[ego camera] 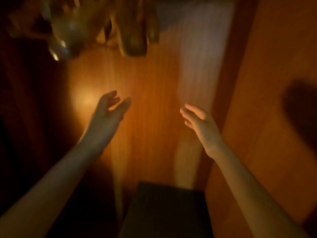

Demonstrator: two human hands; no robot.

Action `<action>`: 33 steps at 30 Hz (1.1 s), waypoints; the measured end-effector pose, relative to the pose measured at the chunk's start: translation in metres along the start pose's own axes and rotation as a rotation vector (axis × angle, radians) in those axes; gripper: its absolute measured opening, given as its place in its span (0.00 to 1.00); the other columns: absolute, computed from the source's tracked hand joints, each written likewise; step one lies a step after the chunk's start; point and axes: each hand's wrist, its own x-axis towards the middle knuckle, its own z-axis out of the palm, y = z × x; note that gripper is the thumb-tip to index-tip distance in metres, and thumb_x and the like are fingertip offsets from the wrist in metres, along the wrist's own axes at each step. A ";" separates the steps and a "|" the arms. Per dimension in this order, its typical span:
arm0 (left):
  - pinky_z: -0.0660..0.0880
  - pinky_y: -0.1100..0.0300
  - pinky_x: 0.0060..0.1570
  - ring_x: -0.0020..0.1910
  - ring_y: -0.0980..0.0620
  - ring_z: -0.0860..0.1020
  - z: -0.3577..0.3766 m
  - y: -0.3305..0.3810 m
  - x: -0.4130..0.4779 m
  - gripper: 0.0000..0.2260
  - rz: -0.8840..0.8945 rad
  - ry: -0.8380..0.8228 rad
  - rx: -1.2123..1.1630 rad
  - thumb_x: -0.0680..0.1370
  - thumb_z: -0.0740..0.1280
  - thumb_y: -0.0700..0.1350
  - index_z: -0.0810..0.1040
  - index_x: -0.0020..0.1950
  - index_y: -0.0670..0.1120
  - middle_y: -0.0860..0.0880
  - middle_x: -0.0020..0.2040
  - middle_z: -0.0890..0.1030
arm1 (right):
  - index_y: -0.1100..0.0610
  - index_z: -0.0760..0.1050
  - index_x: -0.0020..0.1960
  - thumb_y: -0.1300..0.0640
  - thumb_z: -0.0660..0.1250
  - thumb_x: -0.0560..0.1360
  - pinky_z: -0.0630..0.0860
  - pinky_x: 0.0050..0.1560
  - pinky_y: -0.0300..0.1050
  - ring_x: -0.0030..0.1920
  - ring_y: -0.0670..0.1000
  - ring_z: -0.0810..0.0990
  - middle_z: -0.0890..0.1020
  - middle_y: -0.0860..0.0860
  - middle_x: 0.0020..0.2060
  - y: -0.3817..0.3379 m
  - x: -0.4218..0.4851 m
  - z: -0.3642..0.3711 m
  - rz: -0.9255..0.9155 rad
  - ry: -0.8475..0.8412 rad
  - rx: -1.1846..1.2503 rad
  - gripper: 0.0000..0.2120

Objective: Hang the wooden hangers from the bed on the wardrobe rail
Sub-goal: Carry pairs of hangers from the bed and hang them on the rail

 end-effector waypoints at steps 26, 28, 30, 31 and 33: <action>0.70 0.51 0.58 0.62 0.37 0.74 -0.099 -0.334 -0.404 0.07 -1.394 -0.587 0.566 0.78 0.63 0.40 0.77 0.53 0.42 0.40 0.53 0.78 | 0.56 0.70 0.31 0.50 0.63 0.73 0.68 0.32 0.40 0.29 0.46 0.71 0.73 0.50 0.29 0.309 -0.465 0.118 1.547 -0.226 -0.108 0.15; 0.70 0.53 0.57 0.61 0.37 0.74 -0.109 -0.343 -0.409 0.06 -1.413 -0.660 0.615 0.77 0.63 0.39 0.78 0.52 0.41 0.40 0.52 0.79 | 0.56 0.71 0.29 0.54 0.64 0.74 0.68 0.32 0.39 0.27 0.45 0.71 0.73 0.50 0.26 0.305 -0.481 0.126 1.576 -0.201 -0.096 0.16; 0.71 0.49 0.59 0.57 0.39 0.76 -0.114 -0.356 -0.407 0.14 -1.449 -0.656 0.614 0.77 0.63 0.39 0.74 0.62 0.37 0.36 0.58 0.77 | 0.60 0.78 0.38 0.55 0.64 0.73 0.73 0.36 0.42 0.33 0.48 0.77 0.80 0.56 0.35 0.301 -0.492 0.134 1.584 -0.137 -0.060 0.10; 0.71 0.47 0.60 0.55 0.40 0.76 -0.116 -0.361 -0.406 0.16 -1.469 -0.661 0.606 0.77 0.63 0.39 0.72 0.65 0.36 0.35 0.61 0.76 | 0.62 0.80 0.44 0.56 0.64 0.73 0.74 0.37 0.41 0.36 0.49 0.79 0.82 0.59 0.40 0.300 -0.498 0.137 1.580 -0.092 -0.043 0.11; 0.72 0.47 0.61 0.55 0.39 0.76 -0.118 -0.371 -0.407 0.15 -1.480 -0.721 0.635 0.77 0.63 0.39 0.73 0.63 0.37 0.35 0.61 0.76 | 0.65 0.79 0.51 0.56 0.64 0.73 0.74 0.37 0.41 0.40 0.52 0.80 0.83 0.61 0.44 0.292 -0.510 0.144 1.600 0.019 -0.013 0.14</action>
